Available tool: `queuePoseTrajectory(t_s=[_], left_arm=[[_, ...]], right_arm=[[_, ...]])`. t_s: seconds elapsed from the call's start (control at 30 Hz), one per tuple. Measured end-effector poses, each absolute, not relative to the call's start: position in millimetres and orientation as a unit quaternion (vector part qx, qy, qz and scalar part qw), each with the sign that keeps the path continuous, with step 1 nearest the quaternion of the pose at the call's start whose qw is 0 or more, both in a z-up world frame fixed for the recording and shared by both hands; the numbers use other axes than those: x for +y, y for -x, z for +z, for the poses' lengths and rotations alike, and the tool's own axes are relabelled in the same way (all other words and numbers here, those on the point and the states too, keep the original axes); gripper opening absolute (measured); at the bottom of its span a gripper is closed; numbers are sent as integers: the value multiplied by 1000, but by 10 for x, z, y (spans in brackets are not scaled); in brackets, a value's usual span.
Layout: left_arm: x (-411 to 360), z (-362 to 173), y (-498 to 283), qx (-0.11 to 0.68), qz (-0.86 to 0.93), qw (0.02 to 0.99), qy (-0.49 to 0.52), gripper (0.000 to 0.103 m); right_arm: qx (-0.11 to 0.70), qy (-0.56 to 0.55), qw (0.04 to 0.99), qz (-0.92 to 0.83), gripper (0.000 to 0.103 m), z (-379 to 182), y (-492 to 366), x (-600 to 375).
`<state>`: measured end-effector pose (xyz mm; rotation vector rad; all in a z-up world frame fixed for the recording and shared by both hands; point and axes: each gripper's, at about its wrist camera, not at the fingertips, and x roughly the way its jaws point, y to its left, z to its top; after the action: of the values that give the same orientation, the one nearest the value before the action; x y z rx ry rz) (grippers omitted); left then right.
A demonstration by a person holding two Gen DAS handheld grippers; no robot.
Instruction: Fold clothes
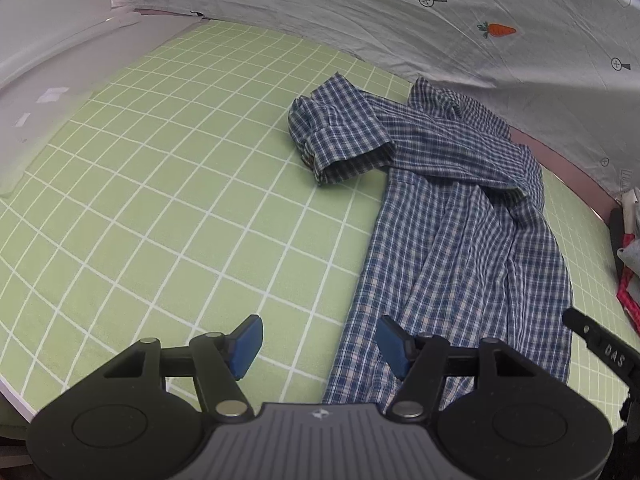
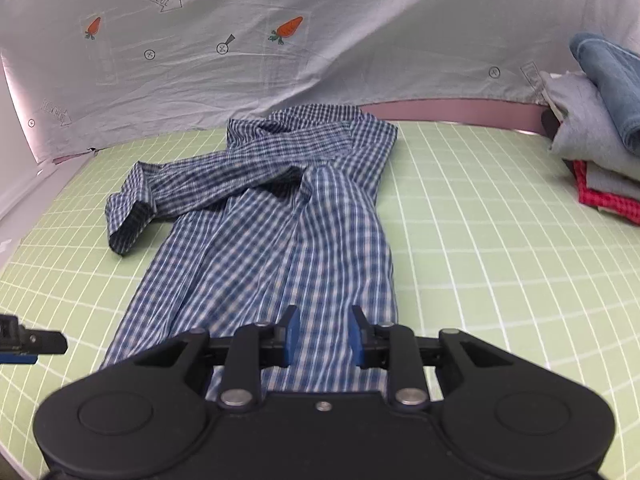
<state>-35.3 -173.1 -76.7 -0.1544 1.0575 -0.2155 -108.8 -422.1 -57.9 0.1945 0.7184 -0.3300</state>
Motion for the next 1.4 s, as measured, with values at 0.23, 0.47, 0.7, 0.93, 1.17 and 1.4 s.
queuePoseTrajectory(t_s=[0.23, 0.47, 0.7, 0.93, 1.17, 1.4], left_arm=[[-1796, -838, -32, 511, -89, 852, 63, 64], [-1977, -886, -711, 504, -101, 855, 65, 67], [-2144, -928, -1283, 496, -114, 858, 67, 80], [-2278, -992, -1460, 506, -135, 848, 83, 84], [-2393, -1065, -1546, 512, -138, 844, 77, 84], [-2416, -1013, -1566, 511, -173, 838, 83, 4]], right_arm=[[368, -109, 906, -179, 15, -909, 363, -4627], [395, -115, 890, -196, 9, -1090, 161, -4774], [410, -108, 881, -210, 13, -1165, -1, -4857], [400, -87, 874, -262, 98, -1063, 16, -4818], [404, -86, 868, -276, 101, -1096, 83, -4855], [402, -85, 867, -283, 101, -1057, 148, -4872]])
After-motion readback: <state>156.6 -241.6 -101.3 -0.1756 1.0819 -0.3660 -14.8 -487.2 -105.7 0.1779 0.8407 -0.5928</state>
